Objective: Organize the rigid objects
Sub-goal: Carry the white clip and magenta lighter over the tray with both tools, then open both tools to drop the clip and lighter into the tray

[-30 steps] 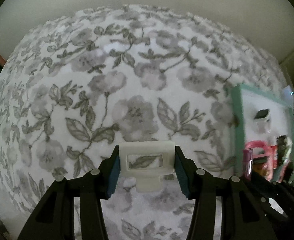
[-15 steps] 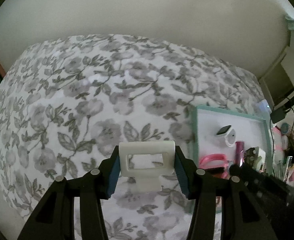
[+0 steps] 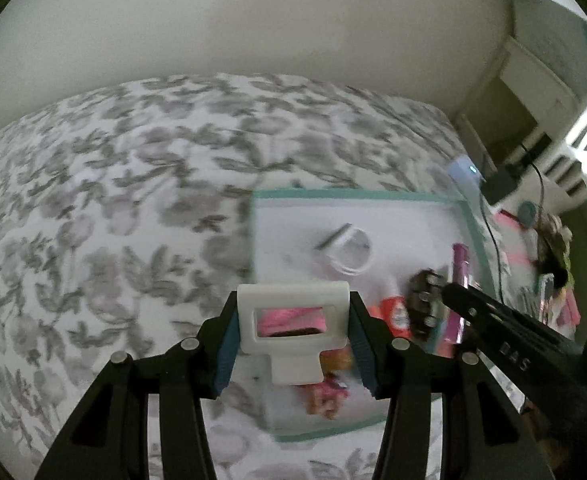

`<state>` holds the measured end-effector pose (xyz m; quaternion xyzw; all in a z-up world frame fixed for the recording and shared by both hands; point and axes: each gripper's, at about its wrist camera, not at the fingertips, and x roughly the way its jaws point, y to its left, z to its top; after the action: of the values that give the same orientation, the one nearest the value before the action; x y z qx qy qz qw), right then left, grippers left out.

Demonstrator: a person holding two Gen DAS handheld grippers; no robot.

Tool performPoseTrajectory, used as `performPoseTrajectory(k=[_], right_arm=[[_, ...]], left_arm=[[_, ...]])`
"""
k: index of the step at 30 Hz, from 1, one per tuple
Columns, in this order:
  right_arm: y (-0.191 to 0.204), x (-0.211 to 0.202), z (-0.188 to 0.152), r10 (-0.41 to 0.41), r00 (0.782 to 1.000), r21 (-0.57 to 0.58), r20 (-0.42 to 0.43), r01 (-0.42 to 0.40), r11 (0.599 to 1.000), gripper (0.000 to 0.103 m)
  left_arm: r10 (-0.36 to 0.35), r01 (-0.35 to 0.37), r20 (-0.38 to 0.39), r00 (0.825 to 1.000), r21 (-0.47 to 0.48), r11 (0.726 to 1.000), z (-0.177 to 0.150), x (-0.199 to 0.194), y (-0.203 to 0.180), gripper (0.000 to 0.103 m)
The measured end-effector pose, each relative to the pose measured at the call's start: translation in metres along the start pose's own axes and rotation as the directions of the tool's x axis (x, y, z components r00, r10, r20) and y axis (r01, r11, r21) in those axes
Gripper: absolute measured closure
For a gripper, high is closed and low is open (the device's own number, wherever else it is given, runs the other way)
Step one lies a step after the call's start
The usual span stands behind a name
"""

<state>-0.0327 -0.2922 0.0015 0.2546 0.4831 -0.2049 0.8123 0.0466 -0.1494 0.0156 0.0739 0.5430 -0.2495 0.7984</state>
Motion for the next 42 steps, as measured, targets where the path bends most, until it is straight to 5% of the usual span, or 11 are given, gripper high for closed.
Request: performPoseTrajectory(k=[9, 22, 30, 37, 42], right_arm=[[-0.015, 0.001, 0.001, -0.021, 1.000, 0.010, -0.004, 0.021, 1.000, 0.082], [-0.018, 0.015, -0.003, -0.035, 0.998, 0.004, -0.053, 0.036, 0.999, 0.082], [-0.018, 0.011, -0.003, -0.029, 0.999, 0.007, -0.045, 0.030, 1.000, 0.081], [-0.014, 0.009, -0.005, -0.042, 0.998, -0.007, -0.036, 0.042, 0.999, 0.080], [-0.005, 0.009, -0.010, -0.042, 0.999, -0.040, -0.029, 0.041, 0.998, 0.066]], left_arm=[[-0.012, 0.014, -0.024, 1.000, 0.065, 0.998, -0.004, 0.015, -0.035, 0.051], [-0.019, 0.024, -0.067, 0.998, 0.074, 0.997, -0.007, 0.034, -0.039, 0.051], [-0.017, 0.020, -0.049, 0.999, 0.066, 0.998, -0.006, 0.025, -0.033, 0.042], [0.058, -0.057, -0.025, 0.998, 0.035, 0.998, -0.008, 0.015, -0.009, 0.039], [0.134, -0.134, -0.014, 0.991, -0.012, 0.991, -0.012, 0.011, 0.023, 0.036]])
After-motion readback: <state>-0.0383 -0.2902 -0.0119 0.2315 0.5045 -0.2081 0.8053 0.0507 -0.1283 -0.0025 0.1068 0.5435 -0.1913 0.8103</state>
